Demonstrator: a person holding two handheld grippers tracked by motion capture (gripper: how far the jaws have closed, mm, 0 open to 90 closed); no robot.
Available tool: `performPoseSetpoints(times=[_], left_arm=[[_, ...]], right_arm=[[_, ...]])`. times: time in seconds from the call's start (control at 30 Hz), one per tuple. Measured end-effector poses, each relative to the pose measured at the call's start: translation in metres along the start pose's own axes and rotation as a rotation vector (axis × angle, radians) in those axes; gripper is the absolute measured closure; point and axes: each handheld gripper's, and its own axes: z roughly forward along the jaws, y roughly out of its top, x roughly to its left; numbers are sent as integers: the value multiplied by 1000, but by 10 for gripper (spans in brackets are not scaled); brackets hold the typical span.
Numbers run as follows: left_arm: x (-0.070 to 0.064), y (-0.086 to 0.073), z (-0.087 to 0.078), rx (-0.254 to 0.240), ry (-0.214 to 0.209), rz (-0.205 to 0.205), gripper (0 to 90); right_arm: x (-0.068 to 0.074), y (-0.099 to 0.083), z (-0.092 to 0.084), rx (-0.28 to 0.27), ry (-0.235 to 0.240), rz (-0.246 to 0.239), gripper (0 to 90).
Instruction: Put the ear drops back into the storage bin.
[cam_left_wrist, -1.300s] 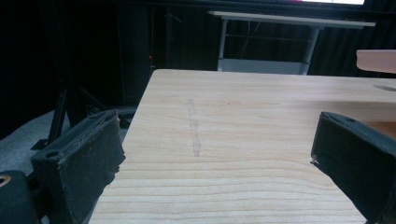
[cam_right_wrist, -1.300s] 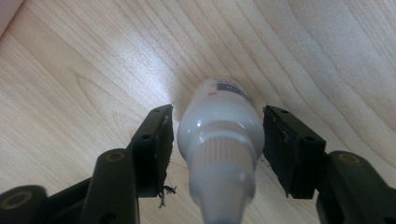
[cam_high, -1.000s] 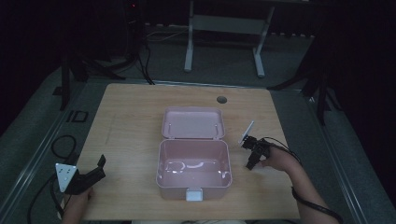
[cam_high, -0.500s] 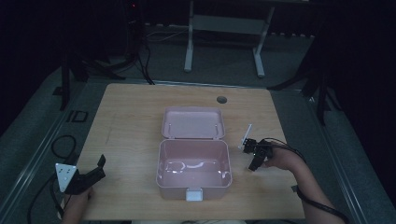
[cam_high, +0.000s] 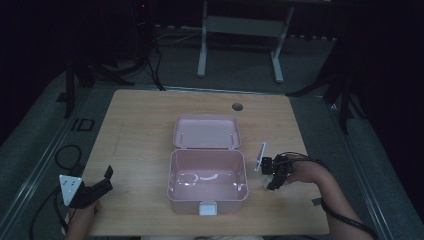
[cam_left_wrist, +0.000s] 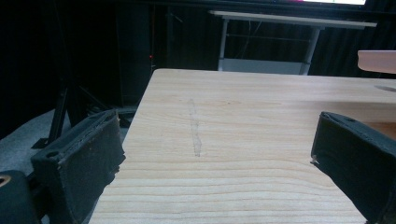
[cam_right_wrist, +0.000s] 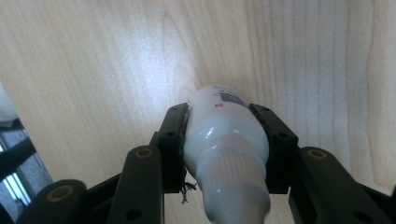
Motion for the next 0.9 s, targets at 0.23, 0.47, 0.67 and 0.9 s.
performPoseSetpoints(times=[0.23, 0.47, 0.67, 0.9], left_arm=[[0, 0, 0, 0, 1, 1, 23], [0, 0, 0, 0, 2, 1, 24], [0, 0, 0, 0, 1, 1, 24], [0, 0, 0, 0, 2, 0, 23]], right_arm=[[8, -1, -5, 6, -2, -90, 594], [18, 0, -10, 33, -36, -176, 594], [26, 5, -11, 48, -30, -215, 595], [29, 11, -21, 35, -30, -221, 595]])
